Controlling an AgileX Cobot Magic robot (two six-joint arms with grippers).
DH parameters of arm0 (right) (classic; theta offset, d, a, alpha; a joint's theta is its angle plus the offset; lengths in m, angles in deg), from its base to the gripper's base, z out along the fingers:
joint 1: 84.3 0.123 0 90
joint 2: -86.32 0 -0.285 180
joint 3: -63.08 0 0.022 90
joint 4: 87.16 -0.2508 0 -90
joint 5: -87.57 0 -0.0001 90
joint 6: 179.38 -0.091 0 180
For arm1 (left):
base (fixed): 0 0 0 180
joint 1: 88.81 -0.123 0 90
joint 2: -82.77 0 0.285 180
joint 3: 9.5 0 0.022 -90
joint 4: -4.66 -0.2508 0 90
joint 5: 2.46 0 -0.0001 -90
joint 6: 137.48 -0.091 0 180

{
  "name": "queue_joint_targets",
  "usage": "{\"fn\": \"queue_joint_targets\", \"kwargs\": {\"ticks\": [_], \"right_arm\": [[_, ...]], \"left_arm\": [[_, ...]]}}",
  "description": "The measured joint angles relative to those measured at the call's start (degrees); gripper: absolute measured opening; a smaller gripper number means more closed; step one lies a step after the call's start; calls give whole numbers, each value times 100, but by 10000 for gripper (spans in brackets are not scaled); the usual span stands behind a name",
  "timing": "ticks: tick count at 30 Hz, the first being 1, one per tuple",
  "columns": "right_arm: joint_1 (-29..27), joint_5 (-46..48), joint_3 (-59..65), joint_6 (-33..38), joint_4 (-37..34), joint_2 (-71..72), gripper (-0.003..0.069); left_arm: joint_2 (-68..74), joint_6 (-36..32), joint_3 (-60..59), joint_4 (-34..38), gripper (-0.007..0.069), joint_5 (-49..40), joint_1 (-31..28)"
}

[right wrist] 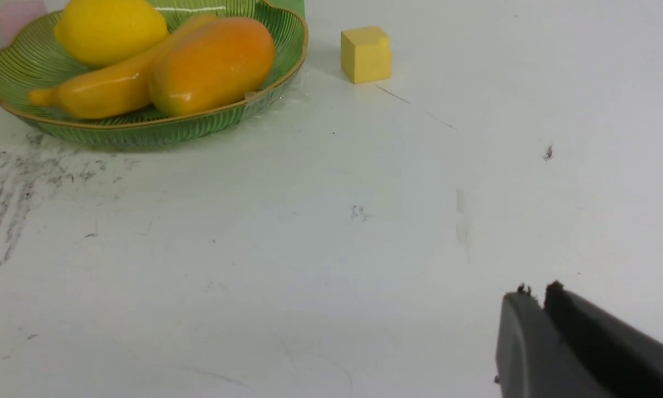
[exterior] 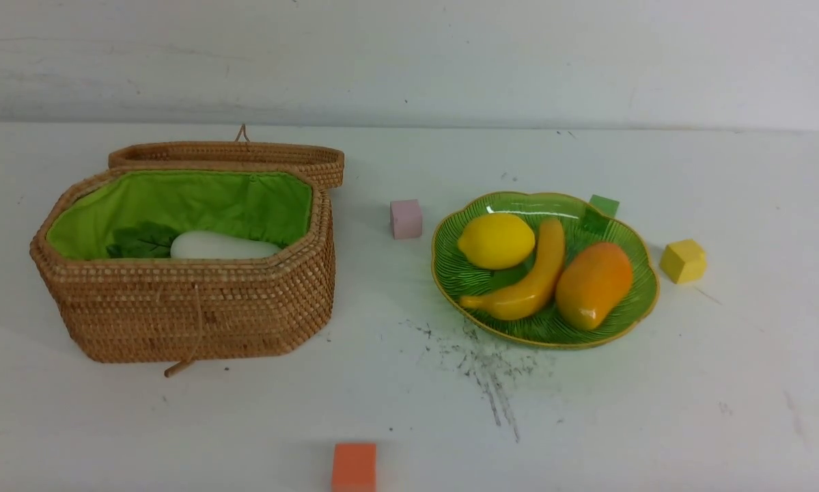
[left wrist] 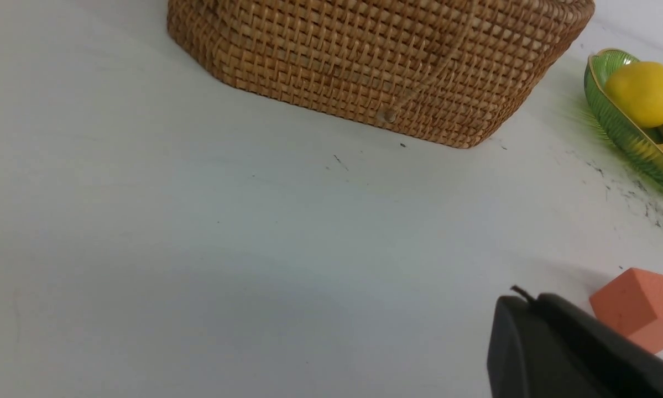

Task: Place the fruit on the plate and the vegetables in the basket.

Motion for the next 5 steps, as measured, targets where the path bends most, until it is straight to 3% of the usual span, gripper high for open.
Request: {"fn": "queue_joint_targets", "kwargs": {"ticks": [5], "right_arm": [[0,0,0,0,0,0,62]], "left_arm": [[0,0,0,0,4,0,0]]}}
